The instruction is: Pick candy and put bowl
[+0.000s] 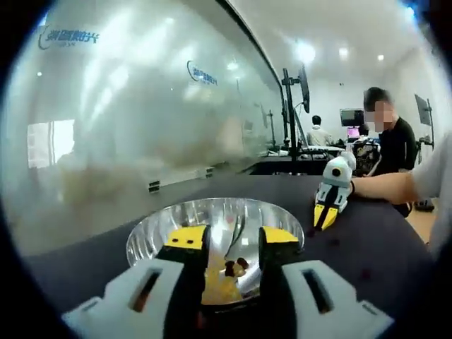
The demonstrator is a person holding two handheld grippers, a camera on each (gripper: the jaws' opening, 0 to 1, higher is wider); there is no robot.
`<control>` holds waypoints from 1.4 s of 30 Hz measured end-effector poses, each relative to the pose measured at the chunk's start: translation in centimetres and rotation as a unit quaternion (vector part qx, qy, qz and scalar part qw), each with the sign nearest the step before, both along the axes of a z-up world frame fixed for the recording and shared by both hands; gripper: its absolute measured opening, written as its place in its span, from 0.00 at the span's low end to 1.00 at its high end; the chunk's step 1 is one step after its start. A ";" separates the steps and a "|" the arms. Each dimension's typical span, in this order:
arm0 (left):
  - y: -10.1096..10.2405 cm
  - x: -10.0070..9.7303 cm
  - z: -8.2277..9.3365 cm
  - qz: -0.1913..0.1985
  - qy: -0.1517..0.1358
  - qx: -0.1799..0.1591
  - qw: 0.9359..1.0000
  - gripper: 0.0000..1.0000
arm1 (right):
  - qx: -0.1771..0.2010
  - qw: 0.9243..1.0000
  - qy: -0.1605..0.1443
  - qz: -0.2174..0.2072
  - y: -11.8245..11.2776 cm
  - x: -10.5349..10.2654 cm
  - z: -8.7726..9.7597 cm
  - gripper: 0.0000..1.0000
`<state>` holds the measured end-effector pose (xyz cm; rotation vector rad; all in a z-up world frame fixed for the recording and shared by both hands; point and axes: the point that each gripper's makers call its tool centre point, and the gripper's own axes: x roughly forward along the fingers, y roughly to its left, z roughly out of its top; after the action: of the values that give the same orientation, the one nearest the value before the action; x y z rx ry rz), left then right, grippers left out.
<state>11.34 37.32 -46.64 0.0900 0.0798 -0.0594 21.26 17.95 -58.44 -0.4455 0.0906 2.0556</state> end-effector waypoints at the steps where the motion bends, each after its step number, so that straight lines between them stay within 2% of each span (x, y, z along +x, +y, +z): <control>1: 0.2 -0.1 0.2 0.001 -0.006 -0.005 1.000 0.20 | 0.000 1.000 0.000 0.000 0.0 0.0 0.0 0.03; 7: 0.1 -1.3 0.1 0.003 -0.004 -0.012 1.000 0.20 | 0.006 1.000 -0.003 -0.002 0.0 0.1 0.3 0.03; 8: -0.2 -1.7 0.3 0.002 -0.003 -0.011 1.000 0.19 | 0.037 0.999 0.008 -0.002 0.3 0.0 1.8 0.03; 9: -0.9 -2.3 0.4 -0.007 -0.005 -0.010 1.000 0.19 | 0.056 0.998 0.038 0.001 0.3 -0.3 3.1 0.03; 10: -1.5 -2.9 0.5 -0.013 -0.008 -0.006 1.000 0.19 | 0.077 0.996 0.047 -0.002 0.4 -0.1 4.4 0.03; 12: -2.7 -4.3 0.5 -0.022 -0.013 -0.004 1.000 0.19 | 0.103 0.994 0.036 -0.028 1.3 0.9 6.6 0.03; 13: -3.0 -4.7 0.5 -0.025 -0.014 -0.005 1.000 0.19 | 0.122 0.991 0.039 -0.029 2.0 0.8 8.3 0.03; 15: -3.5 -5.9 0.1 -0.028 -0.018 -0.005 0.999 0.19 | 0.125 0.991 0.040 -0.019 2.8 0.3 10.1 0.03; 17: -3.5 -6.6 -0.6 -0.028 -0.018 -0.005 0.999 0.19 | 0.126 0.992 0.002 -0.013 4.6 0.3 11.7 0.03; 18: -3.3 -6.8 -1.0 -0.025 -0.018 -0.006 1.000 0.19 | 0.127 0.992 -0.002 -0.013 5.6 0.2 12.5 0.03; 20: -3.0 -7.1 -1.8 -0.020 -0.015 -0.012 1.000 0.19 | 0.131 0.991 0.005 -0.006 7.4 -0.2 14.0 0.03; 22: -2.7 -7.4 -2.3 -0.014 -0.014 0.002 1.000 0.19 | 0.134 0.991 0.014 -0.005 9.3 -0.4 15.2 0.03; 24: -2.6 -7.5 -2.6 -0.013 -0.010 0.003 1.000 0.19 | 0.133 0.991 0.007 -0.008 11.2 -0.7 15.6 0.03; 29: -3.0 -7.7 -2.9 -0.023 -0.016 -0.002 1.000 0.19 | 0.116 0.993 0.008 0.010 14.0 -2.4 14.6 0.03; 31: -3.1 -7.8 -3.2 -0.028 -0.019 -0.013 0.999 0.19 | 0.114 0.993 0.017 0.013 14.9 -2.8 14.4 0.03; 33: -3.3 -7.9 -4.1 -0.031 -0.008 -0.014 0.999 0.19 | 0.120 0.992 0.036 0.017 15.7 -3.1 14.3 0.03; 35: -3.2 -8.0 -4.7 -0.033 0.000 -0.011 0.999 0.18 | 0.119 0.992 0.037 0.016 16.2 -3.1 13.9 0.03; 37: -3.3 -8.1 -4.9 -0.036 0.003 -0.014 0.999 0.18 | 0.123 0.991 0.042 0.040 16.2 -3.8 13.5 0.05; 38: -3.4 -8.1 -4.9 -0.038 0.003 -0.014 0.999 0.18 | 0.113 0.992 0.047 0.045 16.3 -4.1 13.0 0.11; 39: -3.4 -8.1 -5.0 -0.039 0.004 -0.014 0.999 0.18 | 0.110 0.992 0.045 0.040 16.6 -4.0 12.6 0.22; 42: -3.6 -7.9 -5.2 -0.044 0.007 -0.013 0.999 0.18 | 0.113 0.992 0.047 0.030 16.6 -3.5 12.6 0.17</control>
<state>3.46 33.68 -51.87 0.0676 0.0893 -0.1480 17.76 34.54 -45.81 -0.2137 -0.0995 2.1151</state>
